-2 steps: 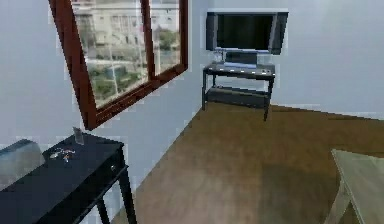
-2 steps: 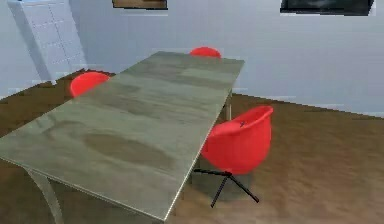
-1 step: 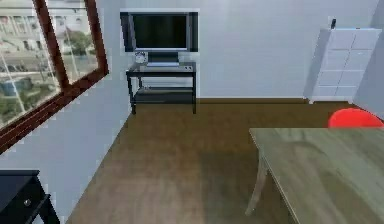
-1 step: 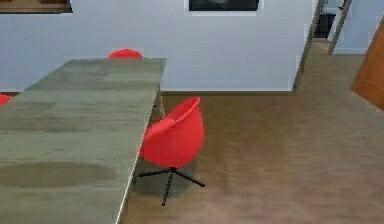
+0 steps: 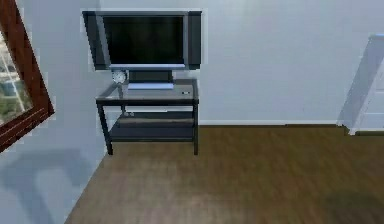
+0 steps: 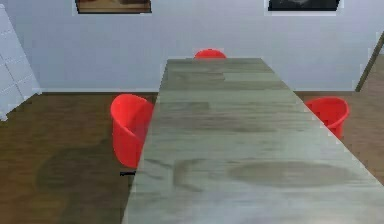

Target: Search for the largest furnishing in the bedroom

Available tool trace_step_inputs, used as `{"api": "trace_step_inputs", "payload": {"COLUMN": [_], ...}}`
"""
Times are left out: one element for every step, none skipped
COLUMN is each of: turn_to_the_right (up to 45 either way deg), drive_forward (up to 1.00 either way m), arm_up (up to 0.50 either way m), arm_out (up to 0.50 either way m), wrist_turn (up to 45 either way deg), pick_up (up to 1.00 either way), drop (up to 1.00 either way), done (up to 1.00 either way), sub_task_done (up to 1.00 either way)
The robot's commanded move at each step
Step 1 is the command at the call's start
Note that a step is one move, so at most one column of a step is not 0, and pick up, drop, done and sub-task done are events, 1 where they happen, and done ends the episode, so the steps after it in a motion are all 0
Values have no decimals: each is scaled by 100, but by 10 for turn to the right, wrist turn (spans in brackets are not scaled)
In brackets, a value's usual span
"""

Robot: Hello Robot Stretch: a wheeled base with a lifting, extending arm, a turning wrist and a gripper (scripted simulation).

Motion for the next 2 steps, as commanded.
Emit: {"api": "trace_step_inputs", "payload": {"turn_to_the_right": [0, 450], "drive_forward": [30, 0], "arm_up": [0, 0], "arm_out": [0, 0], "wrist_turn": [0, 0], "pick_up": [0, 0], "drop": [0, 0], "done": [0, 0], "sub_task_done": [0, 0]}}
